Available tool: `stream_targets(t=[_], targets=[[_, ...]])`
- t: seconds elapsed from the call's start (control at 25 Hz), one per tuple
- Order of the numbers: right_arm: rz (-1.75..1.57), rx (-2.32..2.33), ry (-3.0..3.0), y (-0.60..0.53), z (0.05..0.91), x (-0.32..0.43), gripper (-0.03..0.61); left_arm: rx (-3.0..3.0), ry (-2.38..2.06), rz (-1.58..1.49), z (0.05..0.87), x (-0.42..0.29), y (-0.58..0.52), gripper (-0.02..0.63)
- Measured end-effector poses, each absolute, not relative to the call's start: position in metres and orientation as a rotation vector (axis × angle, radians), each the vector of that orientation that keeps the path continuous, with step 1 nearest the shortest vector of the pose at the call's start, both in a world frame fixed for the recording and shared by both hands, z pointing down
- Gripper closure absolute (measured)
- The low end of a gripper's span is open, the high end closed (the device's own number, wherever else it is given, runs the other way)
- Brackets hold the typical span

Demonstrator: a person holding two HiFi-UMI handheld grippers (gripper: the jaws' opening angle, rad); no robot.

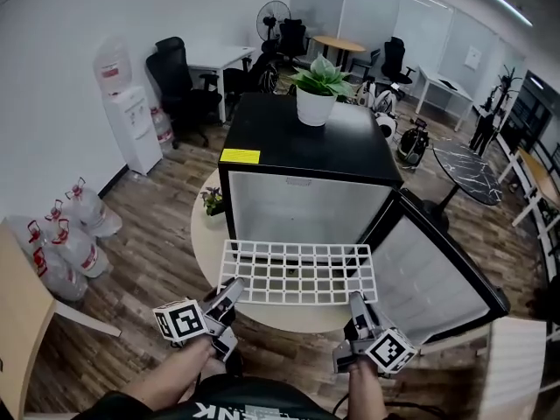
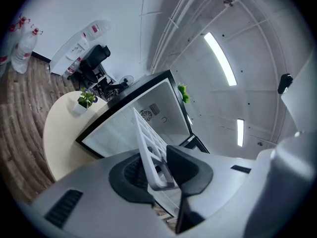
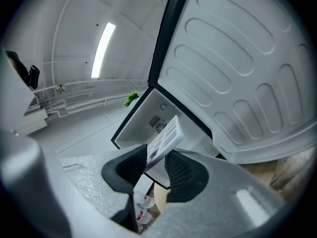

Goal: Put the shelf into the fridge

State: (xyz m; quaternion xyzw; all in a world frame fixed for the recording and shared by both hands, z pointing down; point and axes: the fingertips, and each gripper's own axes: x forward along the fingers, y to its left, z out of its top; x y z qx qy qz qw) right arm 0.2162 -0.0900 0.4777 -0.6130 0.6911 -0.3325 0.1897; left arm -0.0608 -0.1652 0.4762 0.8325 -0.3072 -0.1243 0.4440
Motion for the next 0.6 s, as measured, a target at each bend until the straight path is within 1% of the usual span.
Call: stream_targets(t=[0.32,0.6], targets=[[-0.921,-1.786,1.884,-0.113,0.489,0.216,0.465,2.093,-0.711,-0.289,0.485,-0.058,-0.205,0.523],[-0.933,-1.494,1.782,-0.136,0.485,0.196,0.463,2.117,-0.657,-0.241,0.498,-0.048,-0.229,0.526]])
